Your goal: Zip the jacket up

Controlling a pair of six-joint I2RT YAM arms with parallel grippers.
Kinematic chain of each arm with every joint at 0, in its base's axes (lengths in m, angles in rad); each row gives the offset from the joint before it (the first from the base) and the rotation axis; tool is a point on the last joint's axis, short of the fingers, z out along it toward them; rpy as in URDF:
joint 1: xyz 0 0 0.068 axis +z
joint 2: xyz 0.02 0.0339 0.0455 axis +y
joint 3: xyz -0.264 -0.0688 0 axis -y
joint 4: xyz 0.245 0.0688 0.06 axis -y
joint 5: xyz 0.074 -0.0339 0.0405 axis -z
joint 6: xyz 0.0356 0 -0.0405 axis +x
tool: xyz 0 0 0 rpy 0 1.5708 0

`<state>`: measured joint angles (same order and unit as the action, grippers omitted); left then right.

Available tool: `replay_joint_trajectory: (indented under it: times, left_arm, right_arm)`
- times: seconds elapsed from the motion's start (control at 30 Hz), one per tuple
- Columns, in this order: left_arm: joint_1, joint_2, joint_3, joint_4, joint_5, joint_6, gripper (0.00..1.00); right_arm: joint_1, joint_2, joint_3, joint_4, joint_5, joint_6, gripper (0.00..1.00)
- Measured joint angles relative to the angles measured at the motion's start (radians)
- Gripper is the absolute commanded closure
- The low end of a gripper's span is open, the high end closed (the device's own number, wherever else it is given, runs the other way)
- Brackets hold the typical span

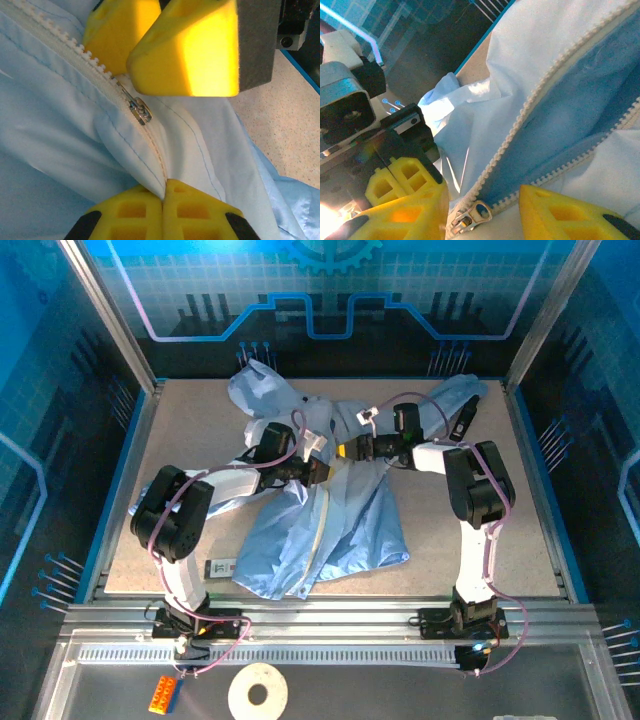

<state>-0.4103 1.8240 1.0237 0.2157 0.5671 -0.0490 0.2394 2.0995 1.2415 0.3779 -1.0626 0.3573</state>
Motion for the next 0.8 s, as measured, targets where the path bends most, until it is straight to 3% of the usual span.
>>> replay_joint_trajectory:
  times: [0.23,0.5,0.8]
  left_arm:
    - [0.002,0.0,0.0,0.0,0.005,0.0,1.0]
    - [0.003,0.0,0.0,0.0,0.007,0.0,1.0]
    - [0.003,0.0,0.0,-0.005,0.014,0.0,1.0]
  right_arm:
    - [0.0,0.031,0.019,0.006,-0.024,0.012,0.66]
    - [0.002,0.03,-0.008,0.086,-0.034,0.066,0.91]
    - [0.0,-0.002,-0.101,0.224,-0.008,0.131,0.94]
